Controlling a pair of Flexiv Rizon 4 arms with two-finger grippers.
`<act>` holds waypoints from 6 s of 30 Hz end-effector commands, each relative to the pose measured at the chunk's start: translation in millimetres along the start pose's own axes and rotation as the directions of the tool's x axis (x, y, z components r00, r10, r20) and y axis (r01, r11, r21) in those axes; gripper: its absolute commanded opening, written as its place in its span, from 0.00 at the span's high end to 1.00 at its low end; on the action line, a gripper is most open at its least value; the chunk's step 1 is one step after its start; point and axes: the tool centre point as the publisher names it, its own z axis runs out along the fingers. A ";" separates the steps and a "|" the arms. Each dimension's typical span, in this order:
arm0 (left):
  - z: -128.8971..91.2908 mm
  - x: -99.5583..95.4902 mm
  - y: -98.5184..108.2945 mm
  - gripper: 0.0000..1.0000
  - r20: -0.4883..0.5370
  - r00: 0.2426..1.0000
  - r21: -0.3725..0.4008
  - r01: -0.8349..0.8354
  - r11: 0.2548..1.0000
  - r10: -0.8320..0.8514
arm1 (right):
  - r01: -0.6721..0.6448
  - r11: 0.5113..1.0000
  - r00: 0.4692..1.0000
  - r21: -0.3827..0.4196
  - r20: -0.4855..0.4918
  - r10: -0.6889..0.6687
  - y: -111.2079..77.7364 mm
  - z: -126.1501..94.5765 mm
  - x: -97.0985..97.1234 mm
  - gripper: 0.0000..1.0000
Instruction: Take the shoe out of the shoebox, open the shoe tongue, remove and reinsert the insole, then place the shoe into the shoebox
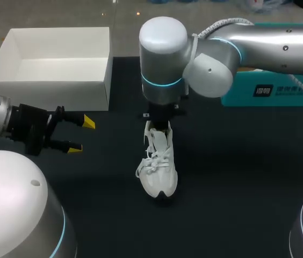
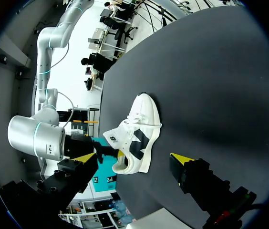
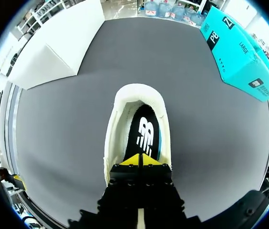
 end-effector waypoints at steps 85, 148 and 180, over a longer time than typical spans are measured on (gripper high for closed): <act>0.2 -0.7 -0.6 0.00 -0.005 1.000 -0.001 0.000 1.000 0.000 | -0.115 0.915 0.993 0.386 0.041 0.107 -20.4 -17.0 0.3 0.00; 0.2 -0.7 -0.6 0.00 -0.005 1.000 -0.001 0.000 1.000 0.000 | -0.126 0.916 0.991 0.381 0.007 0.134 -64.0 -25.5 -2.0 0.00; 0.2 -0.7 -0.6 0.00 -0.005 1.000 -0.001 0.000 1.000 0.000 | -0.146 0.981 0.988 0.130 -0.034 0.152 -69.4 -58.1 5.0 1.00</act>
